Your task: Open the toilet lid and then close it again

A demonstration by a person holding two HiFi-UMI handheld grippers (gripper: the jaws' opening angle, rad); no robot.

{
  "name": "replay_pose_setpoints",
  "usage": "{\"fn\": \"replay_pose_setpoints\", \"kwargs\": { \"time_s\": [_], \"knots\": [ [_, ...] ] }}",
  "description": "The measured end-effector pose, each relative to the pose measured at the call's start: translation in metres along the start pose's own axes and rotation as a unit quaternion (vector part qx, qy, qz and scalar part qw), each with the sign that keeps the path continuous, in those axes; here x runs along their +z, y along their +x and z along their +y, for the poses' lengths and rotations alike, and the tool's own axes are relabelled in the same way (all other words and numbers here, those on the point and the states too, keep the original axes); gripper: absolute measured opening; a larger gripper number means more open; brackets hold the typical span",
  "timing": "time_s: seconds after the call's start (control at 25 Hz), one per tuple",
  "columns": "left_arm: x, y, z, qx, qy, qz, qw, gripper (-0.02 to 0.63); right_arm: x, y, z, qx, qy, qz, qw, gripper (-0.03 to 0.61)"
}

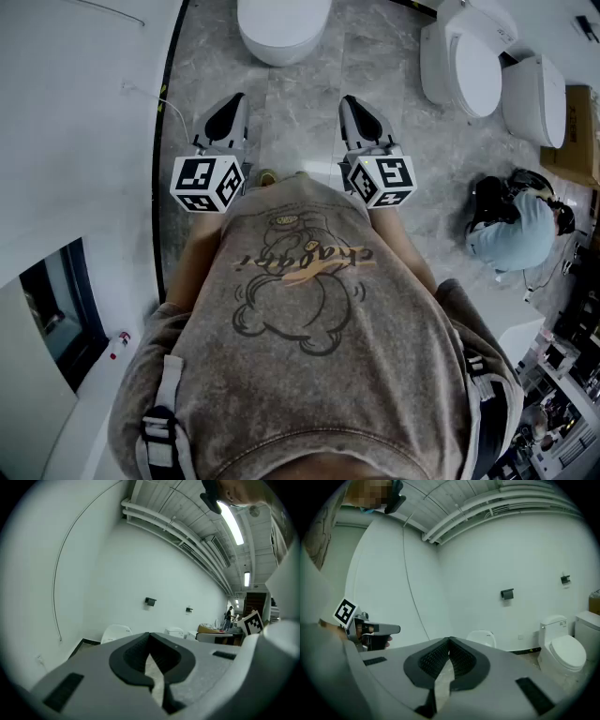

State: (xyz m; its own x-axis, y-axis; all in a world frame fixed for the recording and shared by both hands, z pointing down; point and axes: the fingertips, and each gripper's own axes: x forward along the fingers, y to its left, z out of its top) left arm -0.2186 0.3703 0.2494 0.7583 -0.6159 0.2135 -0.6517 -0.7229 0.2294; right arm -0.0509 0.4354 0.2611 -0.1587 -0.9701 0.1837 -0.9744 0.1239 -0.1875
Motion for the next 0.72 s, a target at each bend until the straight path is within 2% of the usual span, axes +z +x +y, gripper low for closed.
{"fn": "replay_pose_setpoints", "kwargs": {
  "time_s": [0.28, 0.44, 0.72],
  "knots": [
    [0.005, 0.005, -0.007, 0.004, -0.001, -0.006, 1.0000, 0.009, 0.001, 0.000, -0.007, -0.003, -0.001, -0.003, 1.000, 0.026],
    [-0.002, 0.006, -0.012, 0.007, -0.012, -0.008, 0.9999, 0.009, -0.002, -0.003, -0.008, 0.011, -0.004, -0.006, 1.000, 0.026],
    [-0.014, 0.037, 0.000, 0.008, -0.014, -0.008, 0.9998, 0.009, -0.026, 0.025, -0.027, 0.024, 0.010, 0.013, 1.000, 0.026]
  ]
}}
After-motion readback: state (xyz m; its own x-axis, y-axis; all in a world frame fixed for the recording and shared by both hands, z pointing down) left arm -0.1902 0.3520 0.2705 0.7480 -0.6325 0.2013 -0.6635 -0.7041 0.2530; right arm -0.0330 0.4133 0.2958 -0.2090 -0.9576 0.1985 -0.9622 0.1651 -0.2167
